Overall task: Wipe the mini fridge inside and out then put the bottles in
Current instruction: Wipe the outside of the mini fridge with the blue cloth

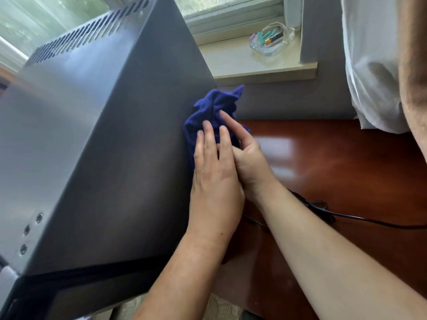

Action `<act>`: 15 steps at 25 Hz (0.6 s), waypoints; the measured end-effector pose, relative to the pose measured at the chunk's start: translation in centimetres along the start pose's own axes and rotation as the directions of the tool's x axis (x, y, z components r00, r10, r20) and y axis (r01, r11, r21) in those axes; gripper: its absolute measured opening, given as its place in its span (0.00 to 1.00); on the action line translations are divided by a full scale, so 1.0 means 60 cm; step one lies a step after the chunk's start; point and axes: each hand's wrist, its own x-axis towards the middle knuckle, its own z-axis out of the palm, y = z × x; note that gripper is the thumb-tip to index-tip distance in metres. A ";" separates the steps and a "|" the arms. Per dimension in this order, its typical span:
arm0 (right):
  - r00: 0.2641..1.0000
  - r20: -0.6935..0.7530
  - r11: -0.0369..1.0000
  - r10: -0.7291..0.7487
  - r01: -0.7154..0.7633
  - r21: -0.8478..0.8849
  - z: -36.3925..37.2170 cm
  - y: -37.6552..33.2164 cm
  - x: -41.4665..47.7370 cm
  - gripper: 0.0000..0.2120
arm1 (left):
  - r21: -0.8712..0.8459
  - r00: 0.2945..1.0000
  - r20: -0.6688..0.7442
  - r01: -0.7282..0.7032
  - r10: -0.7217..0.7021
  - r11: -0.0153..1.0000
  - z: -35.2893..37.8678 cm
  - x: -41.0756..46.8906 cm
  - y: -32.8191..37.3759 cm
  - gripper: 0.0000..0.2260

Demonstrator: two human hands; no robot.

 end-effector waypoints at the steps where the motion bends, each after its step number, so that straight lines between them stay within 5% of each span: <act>1: 1.000 0.013 1.000 -0.025 0.025 -0.010 0.004 -0.015 0.016 0.24 | -0.019 1.000 -0.007 0.010 -0.010 1.000 -0.005 0.018 0.002 0.34; 11: 0.998 0.014 0.986 0.060 -0.057 -0.158 -0.023 -0.094 0.140 0.24 | 0.027 0.997 0.064 0.045 -0.047 0.999 0.010 0.175 0.035 0.36; 15: 0.980 -0.115 0.979 0.161 -0.174 -0.105 -0.066 -0.050 0.169 0.23 | 0.044 0.983 0.182 0.014 -0.022 0.999 0.063 0.202 0.028 0.34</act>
